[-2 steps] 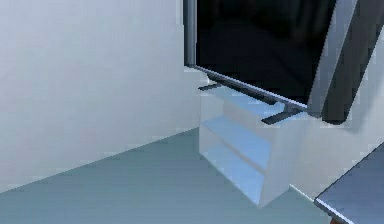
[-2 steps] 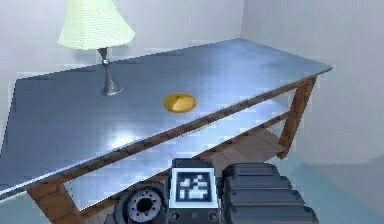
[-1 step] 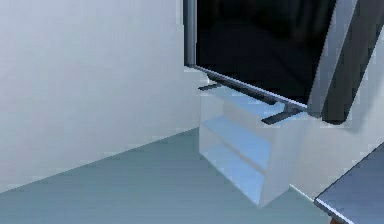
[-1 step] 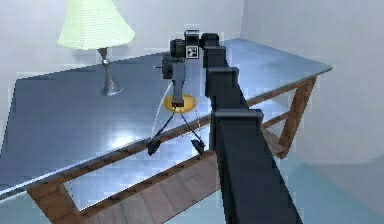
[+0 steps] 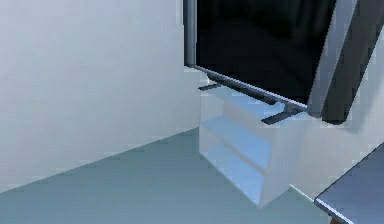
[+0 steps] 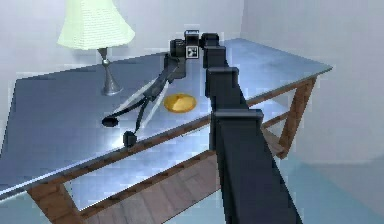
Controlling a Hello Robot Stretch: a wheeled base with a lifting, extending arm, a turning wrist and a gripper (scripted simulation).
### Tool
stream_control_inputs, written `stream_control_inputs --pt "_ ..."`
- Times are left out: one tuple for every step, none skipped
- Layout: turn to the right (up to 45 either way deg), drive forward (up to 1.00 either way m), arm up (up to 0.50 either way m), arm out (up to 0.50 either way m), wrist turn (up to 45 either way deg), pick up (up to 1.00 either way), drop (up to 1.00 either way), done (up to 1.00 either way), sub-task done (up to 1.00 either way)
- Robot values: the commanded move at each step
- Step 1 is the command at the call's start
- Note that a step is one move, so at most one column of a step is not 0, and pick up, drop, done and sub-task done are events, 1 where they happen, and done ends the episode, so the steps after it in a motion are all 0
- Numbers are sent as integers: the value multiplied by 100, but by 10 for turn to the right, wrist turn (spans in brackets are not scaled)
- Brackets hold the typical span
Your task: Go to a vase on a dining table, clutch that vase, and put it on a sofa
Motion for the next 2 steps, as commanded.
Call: stream_control_inputs --pt "0 0 0 0 450 0 0 0 0" --pt "0 0 0 0 450 0 0 0 0"
